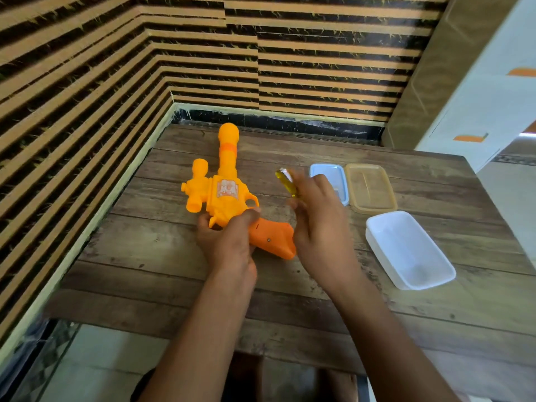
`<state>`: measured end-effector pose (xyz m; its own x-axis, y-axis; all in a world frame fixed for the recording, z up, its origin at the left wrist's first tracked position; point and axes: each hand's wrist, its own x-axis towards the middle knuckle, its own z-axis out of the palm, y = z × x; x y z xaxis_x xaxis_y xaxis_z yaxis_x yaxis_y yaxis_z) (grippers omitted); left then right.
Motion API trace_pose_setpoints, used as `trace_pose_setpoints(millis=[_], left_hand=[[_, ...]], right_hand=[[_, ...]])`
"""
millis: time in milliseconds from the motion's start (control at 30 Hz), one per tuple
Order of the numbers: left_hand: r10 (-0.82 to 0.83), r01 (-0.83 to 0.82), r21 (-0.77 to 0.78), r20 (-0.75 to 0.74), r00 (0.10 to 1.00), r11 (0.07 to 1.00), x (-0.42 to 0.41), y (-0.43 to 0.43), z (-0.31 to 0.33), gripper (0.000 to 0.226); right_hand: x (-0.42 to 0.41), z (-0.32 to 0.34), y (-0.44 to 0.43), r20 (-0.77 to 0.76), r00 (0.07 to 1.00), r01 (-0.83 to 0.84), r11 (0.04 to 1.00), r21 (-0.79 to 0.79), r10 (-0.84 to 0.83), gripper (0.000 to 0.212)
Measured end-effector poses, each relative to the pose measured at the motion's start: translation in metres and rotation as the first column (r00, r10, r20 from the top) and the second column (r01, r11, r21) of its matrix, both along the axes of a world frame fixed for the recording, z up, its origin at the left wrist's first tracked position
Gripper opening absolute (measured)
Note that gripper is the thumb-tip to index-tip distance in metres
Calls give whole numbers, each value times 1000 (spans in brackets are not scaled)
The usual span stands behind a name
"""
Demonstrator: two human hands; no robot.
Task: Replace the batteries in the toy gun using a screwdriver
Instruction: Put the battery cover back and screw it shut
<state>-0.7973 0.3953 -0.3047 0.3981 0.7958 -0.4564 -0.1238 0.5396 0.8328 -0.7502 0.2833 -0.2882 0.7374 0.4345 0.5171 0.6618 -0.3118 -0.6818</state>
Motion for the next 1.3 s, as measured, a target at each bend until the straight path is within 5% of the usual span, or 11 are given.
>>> trace_pose_setpoints(millis=[167, 400, 533, 667, 1300], left_hand=[[-67, 72, -68, 72, 995, 995, 6, -3, -6, 53], [-192, 204, -152, 88, 977, 967, 9, 0, -18, 48], [-219, 232, -163, 97, 971, 959, 10, 1, -21, 48], [-224, 229, -174, 47, 973, 958, 11, 6, -27, 51], [-292, 294, -134, 41, 956, 946, 12, 5, -31, 53]], right_hand=[[-7, 4, 0, 64, 989, -133, 991, 6, 133, 49], [1, -2, -14, 79, 997, -14, 992, 126, 4, 28], [4, -6, -20, -87, 996, 33, 978, 207, -15, 8], [1, -3, -19, -297, 946, -13, 929, 369, 131, 16], [6, -19, -10, -324, 936, -69, 972, 223, 141, 25]])
